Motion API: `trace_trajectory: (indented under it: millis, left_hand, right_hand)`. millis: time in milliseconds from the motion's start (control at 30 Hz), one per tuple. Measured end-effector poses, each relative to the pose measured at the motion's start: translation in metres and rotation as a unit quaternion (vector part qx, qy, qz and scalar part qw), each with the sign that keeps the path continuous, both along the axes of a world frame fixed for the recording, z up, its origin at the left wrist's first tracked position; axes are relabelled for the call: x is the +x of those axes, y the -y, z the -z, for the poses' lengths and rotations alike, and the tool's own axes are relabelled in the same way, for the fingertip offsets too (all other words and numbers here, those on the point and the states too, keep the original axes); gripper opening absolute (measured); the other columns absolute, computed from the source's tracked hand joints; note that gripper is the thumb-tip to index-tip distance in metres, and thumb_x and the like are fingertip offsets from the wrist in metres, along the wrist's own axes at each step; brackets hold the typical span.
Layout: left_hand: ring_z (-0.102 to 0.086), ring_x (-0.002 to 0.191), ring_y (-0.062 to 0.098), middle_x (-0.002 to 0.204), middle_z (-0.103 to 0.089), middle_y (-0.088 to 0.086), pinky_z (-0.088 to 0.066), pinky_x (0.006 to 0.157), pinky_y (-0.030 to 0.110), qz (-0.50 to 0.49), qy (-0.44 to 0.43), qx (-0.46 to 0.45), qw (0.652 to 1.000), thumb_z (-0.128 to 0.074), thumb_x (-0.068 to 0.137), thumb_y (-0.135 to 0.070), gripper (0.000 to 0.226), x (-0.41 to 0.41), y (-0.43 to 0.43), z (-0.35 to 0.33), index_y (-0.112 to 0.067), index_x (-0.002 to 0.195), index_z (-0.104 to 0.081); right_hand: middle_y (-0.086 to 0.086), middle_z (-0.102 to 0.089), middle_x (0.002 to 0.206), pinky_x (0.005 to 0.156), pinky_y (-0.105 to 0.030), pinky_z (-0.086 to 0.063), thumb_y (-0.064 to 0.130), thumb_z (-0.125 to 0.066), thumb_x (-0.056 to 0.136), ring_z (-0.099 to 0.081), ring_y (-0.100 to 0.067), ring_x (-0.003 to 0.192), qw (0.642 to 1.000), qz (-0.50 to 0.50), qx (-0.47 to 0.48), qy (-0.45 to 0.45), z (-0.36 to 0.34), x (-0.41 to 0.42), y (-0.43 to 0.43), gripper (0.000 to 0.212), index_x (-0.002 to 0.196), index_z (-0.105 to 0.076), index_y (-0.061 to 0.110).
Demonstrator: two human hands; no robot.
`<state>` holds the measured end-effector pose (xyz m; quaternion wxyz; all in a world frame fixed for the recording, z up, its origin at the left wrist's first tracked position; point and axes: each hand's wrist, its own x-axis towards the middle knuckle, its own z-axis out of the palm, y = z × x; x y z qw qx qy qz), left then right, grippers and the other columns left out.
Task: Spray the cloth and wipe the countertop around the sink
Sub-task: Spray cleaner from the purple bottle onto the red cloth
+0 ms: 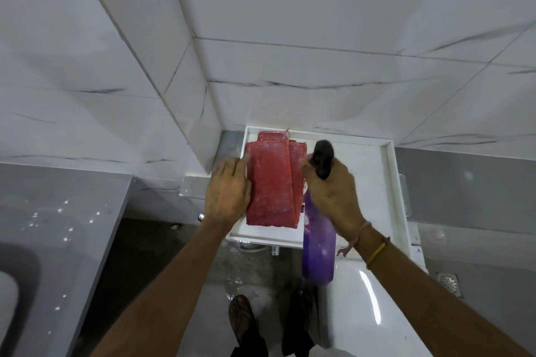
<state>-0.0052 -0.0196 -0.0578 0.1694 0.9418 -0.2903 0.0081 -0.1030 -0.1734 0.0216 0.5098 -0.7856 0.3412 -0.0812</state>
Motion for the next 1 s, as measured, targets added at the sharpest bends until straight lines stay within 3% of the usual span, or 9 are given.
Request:
trace_trajectory:
  millis: [67,133,200,400,500,600,767,867,1000]
  left_hand:
    - [-0.062,0.098,0.031,0.108,-0.064,0.017,-0.053,0.082,0.039,-0.003,-0.029,0.011,1.0,-0.056,0.091,-0.015,0.029,-0.006,0.008,-0.014,-0.003,0.117,-0.059]
    - [-0.06,0.098,0.027,0.109,-0.062,0.015,-0.051,0.083,0.038,-0.049,-0.083,0.004,0.995,-0.049,0.094,-0.019,0.028,-0.01,0.02,-0.024,-0.004,0.115,-0.058]
    - [-0.059,0.1,0.027,0.113,-0.061,0.015,-0.051,0.088,0.038,-0.098,-0.125,-0.009,0.987,-0.045,0.095,-0.021,0.03,-0.012,0.03,-0.031,-0.003,0.117,-0.055]
    - [-0.052,0.114,0.035,0.122,-0.054,0.022,-0.047,0.094,0.043,-0.132,-0.184,0.021,0.974,-0.047,0.093,-0.019,0.039,-0.021,0.05,-0.038,0.003,0.126,-0.044]
    - [-0.05,0.118,0.036,0.127,-0.051,0.022,-0.044,0.099,0.043,-0.161,-0.214,0.026,0.963,-0.048,0.094,-0.021,0.045,-0.024,0.055,-0.037,0.002,0.132,-0.039]
    - [-0.049,0.12,0.037,0.128,-0.051,0.024,-0.043,0.099,0.043,-0.185,-0.217,0.032,0.958,-0.049,0.093,-0.017,0.047,-0.026,0.061,-0.037,0.005,0.133,-0.036]
    - [-0.046,0.122,0.039,0.132,-0.049,0.027,-0.043,0.098,0.043,-0.201,-0.211,0.052,0.955,-0.05,0.092,-0.014,0.048,-0.027,0.068,-0.039,0.007,0.133,-0.035]
    - [-0.044,0.124,0.039,0.134,-0.044,0.027,-0.045,0.097,0.044,-0.218,-0.217,0.067,0.949,-0.055,0.092,-0.018,0.054,-0.029,0.07,-0.04,0.006,0.135,-0.032]
    - [-0.043,0.126,0.04,0.136,-0.042,0.028,-0.044,0.098,0.044,-0.244,-0.237,0.073,0.938,-0.059,0.09,-0.02,0.062,-0.029,0.074,-0.04,0.007,0.138,-0.03]
  right_hand:
    - [-0.009,-0.071,0.086,0.072,-0.037,-0.059,0.036,-0.058,0.091,-0.069,-0.028,0.073,0.996,0.036,-0.026,0.082,-0.011,0.002,0.015,0.021,0.102,-0.062,0.018]
    - [-0.004,-0.07,0.098,0.055,-0.014,-0.052,0.03,-0.06,0.092,-0.069,-0.018,0.063,0.984,0.052,-0.042,0.164,-0.018,0.003,0.034,0.023,0.109,-0.061,0.015]
    - [0.0,-0.066,0.109,0.051,-0.006,-0.047,0.022,-0.061,0.092,-0.065,-0.006,0.054,0.971,0.055,-0.065,0.222,-0.018,0.005,0.052,0.024,0.112,-0.059,0.01]
    - [-0.001,-0.062,0.108,0.056,-0.002,-0.044,0.012,-0.058,0.093,-0.062,0.0,0.058,0.947,0.076,-0.117,0.288,0.003,-0.001,0.088,0.02,0.109,-0.058,0.0]
    - [0.005,-0.061,0.106,0.058,-0.004,-0.045,0.013,-0.058,0.092,-0.064,-0.03,0.065,0.94,0.086,-0.116,0.309,0.012,-0.005,0.096,0.021,0.109,-0.058,0.001]
    - [0.002,-0.061,0.108,0.059,-0.007,-0.048,0.011,-0.058,0.092,-0.064,-0.04,0.072,0.933,0.11,-0.114,0.322,0.015,-0.006,0.099,0.02,0.109,-0.057,0.001]
    - [-0.001,-0.062,0.116,0.066,-0.04,-0.054,0.013,-0.057,0.091,-0.061,-0.042,0.061,0.933,0.114,-0.159,0.301,0.019,-0.011,0.099,0.026,0.112,-0.056,-0.001]
    - [0.003,-0.063,0.115,0.075,-0.04,-0.055,0.015,-0.057,0.088,-0.064,-0.036,0.068,0.934,0.116,-0.171,0.29,0.021,-0.015,0.094,0.031,0.115,-0.055,0.0]
    - [0.027,-0.056,0.111,0.086,-0.009,-0.043,0.016,-0.059,0.084,-0.059,0.004,0.091,0.939,0.139,-0.155,0.275,0.029,-0.022,0.091,0.039,0.118,-0.053,-0.003]
